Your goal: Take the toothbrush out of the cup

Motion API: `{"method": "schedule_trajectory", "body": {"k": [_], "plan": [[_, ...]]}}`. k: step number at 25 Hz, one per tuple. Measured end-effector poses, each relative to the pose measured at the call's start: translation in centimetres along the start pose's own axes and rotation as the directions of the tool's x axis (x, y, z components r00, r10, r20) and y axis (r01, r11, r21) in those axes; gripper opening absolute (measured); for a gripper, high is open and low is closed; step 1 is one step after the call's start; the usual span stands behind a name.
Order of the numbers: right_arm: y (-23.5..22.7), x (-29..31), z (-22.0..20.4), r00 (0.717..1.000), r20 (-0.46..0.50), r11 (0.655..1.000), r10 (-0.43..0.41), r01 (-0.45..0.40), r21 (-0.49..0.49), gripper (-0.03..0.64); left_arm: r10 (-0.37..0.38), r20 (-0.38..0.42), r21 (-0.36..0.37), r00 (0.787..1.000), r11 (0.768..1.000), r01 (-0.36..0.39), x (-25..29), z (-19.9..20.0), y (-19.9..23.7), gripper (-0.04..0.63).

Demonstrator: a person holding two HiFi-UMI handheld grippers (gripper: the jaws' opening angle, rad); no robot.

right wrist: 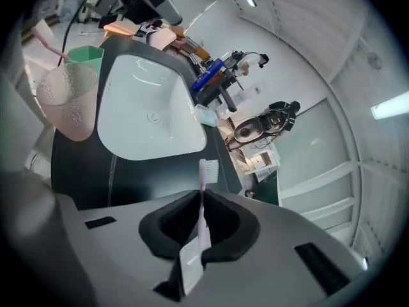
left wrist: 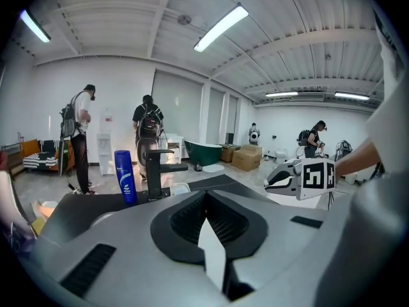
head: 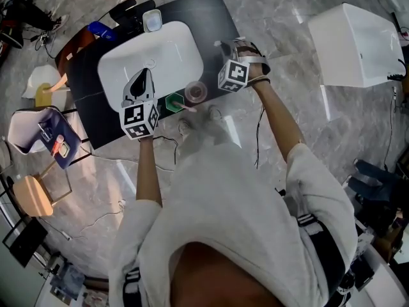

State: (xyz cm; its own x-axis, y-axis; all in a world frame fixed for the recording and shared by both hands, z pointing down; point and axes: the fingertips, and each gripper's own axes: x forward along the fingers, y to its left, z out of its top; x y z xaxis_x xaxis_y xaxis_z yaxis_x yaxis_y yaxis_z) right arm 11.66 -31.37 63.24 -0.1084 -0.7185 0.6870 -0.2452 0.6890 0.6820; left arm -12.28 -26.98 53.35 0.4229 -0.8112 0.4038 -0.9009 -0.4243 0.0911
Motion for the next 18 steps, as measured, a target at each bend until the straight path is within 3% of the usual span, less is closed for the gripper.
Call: {"method": "schedule_trajectory", "body": {"k": [6,18], "plan": [[1.5,3.8,0.9,0.996,-0.019,0.989,0.088,-0.09,-0.118,0.034,0.03,-0.014,-0.008,0.999,1.0,-0.031,-0.3,-0.4,0.8,0.026],[3.8,9.6,1.7,0.972,-0.067,0.942,0.224,-0.233,-0.239,0.035,0.101,-0.039,-0.021,0.994,0.995,-0.102,-1.9,-1.6,2.7,0.026]]}}
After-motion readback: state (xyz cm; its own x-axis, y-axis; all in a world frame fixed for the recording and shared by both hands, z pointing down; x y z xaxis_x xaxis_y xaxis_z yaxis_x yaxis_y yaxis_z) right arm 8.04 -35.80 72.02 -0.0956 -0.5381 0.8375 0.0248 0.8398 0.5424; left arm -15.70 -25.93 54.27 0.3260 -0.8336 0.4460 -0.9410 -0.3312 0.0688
